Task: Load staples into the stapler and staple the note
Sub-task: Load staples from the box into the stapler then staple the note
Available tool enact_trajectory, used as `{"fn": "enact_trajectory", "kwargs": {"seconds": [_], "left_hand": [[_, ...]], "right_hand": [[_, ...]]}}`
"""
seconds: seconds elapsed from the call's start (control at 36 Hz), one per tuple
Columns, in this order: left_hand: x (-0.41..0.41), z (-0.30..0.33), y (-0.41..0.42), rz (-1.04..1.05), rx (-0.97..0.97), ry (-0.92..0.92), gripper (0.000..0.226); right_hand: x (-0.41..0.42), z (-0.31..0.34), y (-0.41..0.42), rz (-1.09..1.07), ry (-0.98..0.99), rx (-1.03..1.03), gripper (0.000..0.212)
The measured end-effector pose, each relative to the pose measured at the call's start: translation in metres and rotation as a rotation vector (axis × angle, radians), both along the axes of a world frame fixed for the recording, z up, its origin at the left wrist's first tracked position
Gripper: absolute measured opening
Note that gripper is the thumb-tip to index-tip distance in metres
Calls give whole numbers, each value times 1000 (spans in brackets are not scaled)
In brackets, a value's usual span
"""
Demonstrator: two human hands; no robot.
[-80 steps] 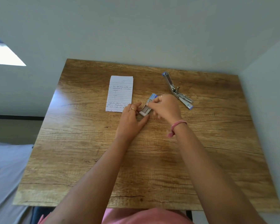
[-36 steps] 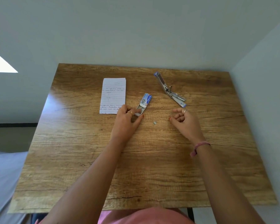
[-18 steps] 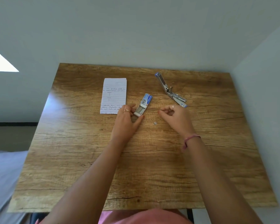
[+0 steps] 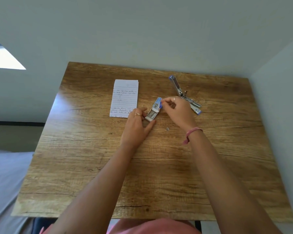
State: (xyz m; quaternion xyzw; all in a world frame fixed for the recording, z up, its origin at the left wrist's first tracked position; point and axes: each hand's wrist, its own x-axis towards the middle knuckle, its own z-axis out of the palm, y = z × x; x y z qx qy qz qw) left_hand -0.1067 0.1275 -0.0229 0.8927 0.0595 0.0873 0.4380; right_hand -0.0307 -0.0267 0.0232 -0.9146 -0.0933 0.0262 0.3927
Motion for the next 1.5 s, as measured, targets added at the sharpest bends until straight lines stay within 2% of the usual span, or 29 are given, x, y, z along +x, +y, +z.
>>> {"fn": "enact_trajectory", "kwargs": {"seconds": [0.08, 0.17, 0.25, 0.67, 1.08, 1.22, 1.31, 1.39, 1.5], "left_hand": [[0, 0, 0, -2, -3, 1, 49], [0, 0, 0, -4, 3, -3, 50], [0, 0, 1, -3, 12, -9, 51], [2, -4, 2, 22, -79, 31, 60], [2, -5, 1, 42, -89, 19, 60], [2, -5, 1, 40, -80, 26, 60], [2, -4, 1, 39, -68, 26, 61], [2, -3, 1, 41, -68, 26, 61], [0, 0, 1, 43, -94, 9, 61]], "right_hand": [[8, 0, -7, -32, 18, 0, 22], [13, -1, -9, 53, 81, -98, 38], [14, -2, -6, 111, 114, -170, 45], [6, -5, -2, 171, 126, -182, 41], [-5, 5, -18, 213, 343, 28, 44], [-18, 2, -46, 169, 332, 76, 25], [-34, -9, -56, 194, 318, 60, 35], [-47, -21, -56, 206, 227, 0, 43], [-57, -30, -52, 138, 47, -2, 28]]}}
